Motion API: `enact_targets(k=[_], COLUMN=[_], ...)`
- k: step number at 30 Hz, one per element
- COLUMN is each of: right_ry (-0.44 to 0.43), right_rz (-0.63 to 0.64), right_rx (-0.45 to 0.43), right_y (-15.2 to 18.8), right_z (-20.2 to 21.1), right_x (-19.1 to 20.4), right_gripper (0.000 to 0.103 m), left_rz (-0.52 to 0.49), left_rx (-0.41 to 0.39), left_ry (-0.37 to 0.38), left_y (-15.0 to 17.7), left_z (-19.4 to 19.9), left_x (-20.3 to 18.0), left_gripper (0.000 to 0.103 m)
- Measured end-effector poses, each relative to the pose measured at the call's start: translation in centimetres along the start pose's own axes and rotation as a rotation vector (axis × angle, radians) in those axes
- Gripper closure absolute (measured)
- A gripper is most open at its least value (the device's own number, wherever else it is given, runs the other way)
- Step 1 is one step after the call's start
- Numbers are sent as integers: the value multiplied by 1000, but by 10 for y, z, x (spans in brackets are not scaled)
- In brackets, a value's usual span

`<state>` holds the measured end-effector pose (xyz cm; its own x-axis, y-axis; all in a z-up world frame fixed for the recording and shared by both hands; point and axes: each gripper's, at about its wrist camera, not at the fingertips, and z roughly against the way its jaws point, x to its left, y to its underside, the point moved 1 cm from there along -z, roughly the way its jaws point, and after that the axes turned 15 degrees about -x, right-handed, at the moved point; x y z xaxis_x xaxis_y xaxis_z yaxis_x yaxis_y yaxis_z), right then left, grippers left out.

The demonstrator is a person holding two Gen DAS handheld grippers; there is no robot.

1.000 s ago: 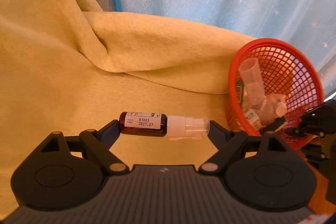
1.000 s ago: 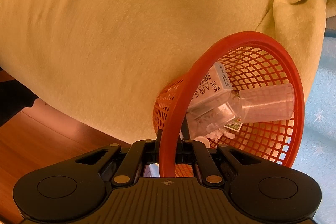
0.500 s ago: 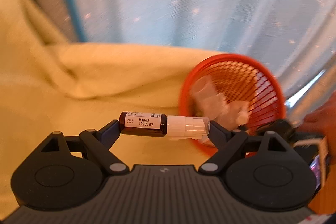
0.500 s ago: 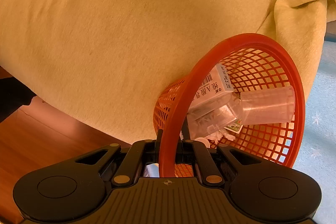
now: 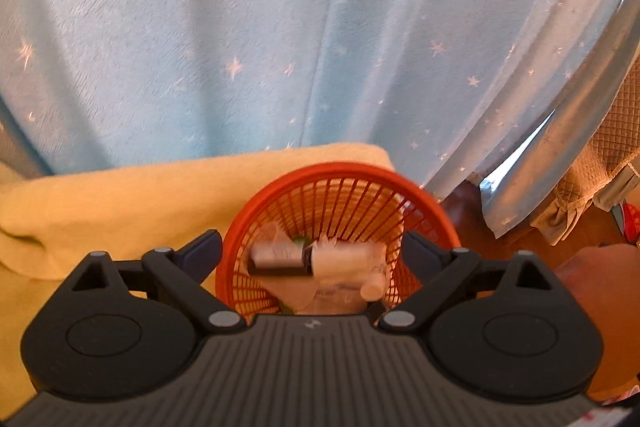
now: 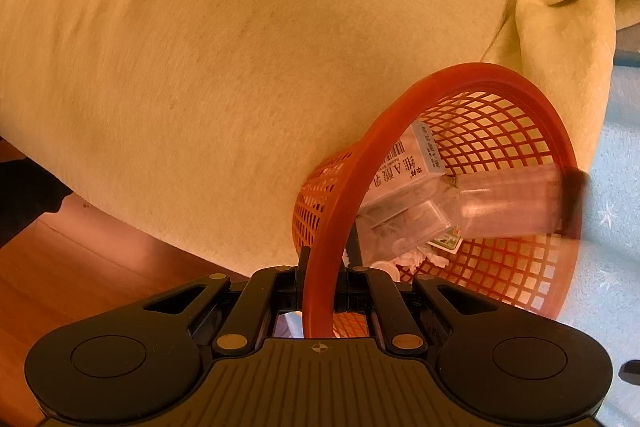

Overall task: Collect trash
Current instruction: 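Carry the dark vial into the wastebasket and release it while the right tool holds the basket, then pull the open left tool back from the wastebasket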

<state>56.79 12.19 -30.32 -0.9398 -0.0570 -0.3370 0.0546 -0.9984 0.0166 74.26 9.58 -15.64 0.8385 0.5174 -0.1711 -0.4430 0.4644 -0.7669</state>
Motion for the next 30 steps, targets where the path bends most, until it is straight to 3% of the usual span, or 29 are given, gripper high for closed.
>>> enact_targets(k=[6,19,30], right_ry=[-4,-3,-1], right_rz=[-11,1,-8], right_rx=[-6,-7,0], right_y=[2,2,3], right_z=[0,-1,-2], right_x=[0,1,2], right_gripper=[100,100,100], left_rz=[32,147,212], left_rx=[4,65,100], left_ry=[-56,-241,-293], left_y=[8,66,101], left_z=[10,59,77], left_x=[13,62,69], left_gripper=[9,9,9])
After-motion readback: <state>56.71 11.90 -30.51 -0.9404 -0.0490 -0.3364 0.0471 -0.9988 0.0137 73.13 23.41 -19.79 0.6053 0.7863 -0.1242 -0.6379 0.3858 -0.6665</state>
